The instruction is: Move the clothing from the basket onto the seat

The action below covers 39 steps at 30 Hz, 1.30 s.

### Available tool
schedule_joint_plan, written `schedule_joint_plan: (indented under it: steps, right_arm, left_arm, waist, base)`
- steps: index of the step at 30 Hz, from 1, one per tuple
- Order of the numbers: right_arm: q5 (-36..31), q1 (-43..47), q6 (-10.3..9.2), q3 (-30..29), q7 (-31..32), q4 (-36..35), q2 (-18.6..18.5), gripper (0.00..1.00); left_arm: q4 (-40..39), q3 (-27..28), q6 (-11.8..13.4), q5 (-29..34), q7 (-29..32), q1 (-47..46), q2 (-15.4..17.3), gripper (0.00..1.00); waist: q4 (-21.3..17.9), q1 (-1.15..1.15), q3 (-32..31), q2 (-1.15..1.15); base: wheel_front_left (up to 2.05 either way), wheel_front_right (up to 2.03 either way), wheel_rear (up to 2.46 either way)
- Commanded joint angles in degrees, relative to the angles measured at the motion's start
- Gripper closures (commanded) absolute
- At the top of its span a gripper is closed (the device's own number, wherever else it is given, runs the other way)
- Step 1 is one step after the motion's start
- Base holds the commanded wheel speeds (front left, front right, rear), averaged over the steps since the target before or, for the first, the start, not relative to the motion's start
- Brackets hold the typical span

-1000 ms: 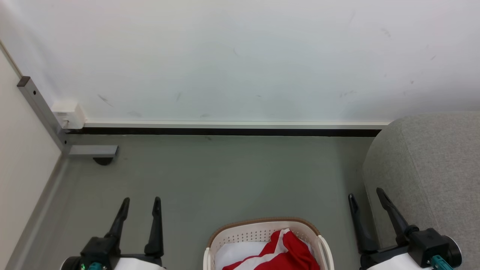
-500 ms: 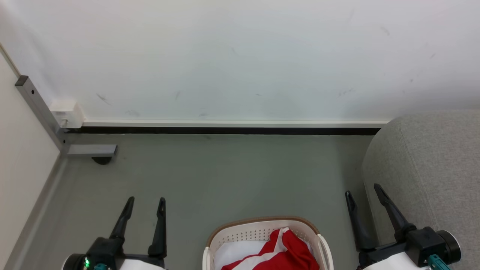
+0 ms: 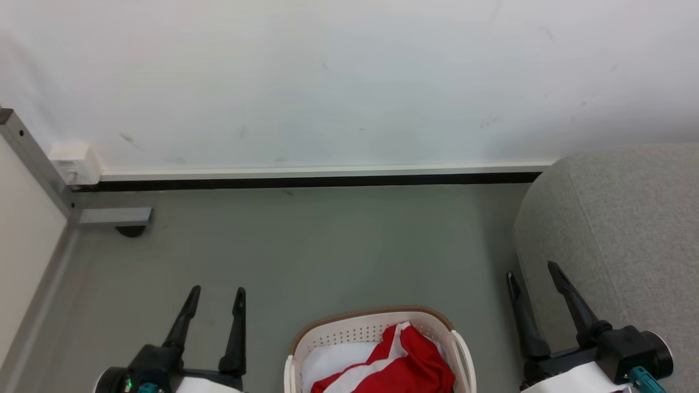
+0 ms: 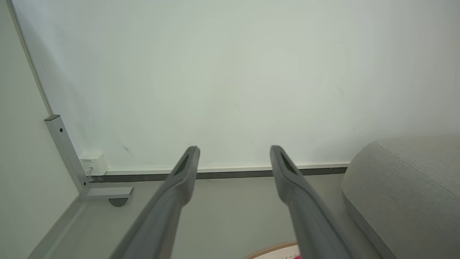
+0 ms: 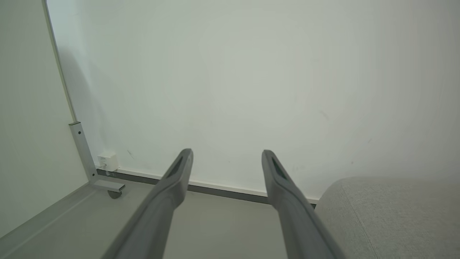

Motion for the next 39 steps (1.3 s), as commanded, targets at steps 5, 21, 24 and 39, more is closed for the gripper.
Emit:
schedule_joint_plan:
  steps: [5,21,24,39]
  right_arm:
    - [1.81,-1.94,-0.12,0.10,0.00,-1.17,-0.31,0.00]
    - [5.90,-9.60,-0.12,-5.46,0.01,-7.50,-0.26,0.00]
    - [6.94,-11.14,-0.12,-6.64,0.01,-8.98,-0.27,0.00]
    - [15.52,-17.89,-0.12,-8.99,0.01,-14.00,-0.22,0.00]
  left_arm:
    - [1.32,-0.12,-0.85,-0.84,-0.04,-1.96,0.14,0.00]
    - [20.89,-5.57,-5.54,0.27,0.47,-18.85,1.51,0.00]
    - [26.69,-7.47,-6.13,0.65,2.17,-23.54,2.17,0.00]
    - [50.32,-20.63,-6.84,-4.11,16.95,-40.88,7.12,0.00]
  waist:
    - [-2.41,0.00,3.67,0.00]
    - [-8.56,0.00,20.76,0.00]
    - [-9.91,0.00,24.09,0.00]
    - [-18.79,0.00,39.97,0.00]
  base:
    - [0.00,0.00,0.00]
    - [0.00,0.00,0.00]
    - [0.00,0.00,0.00]
    - [0.00,0.00,0.00]
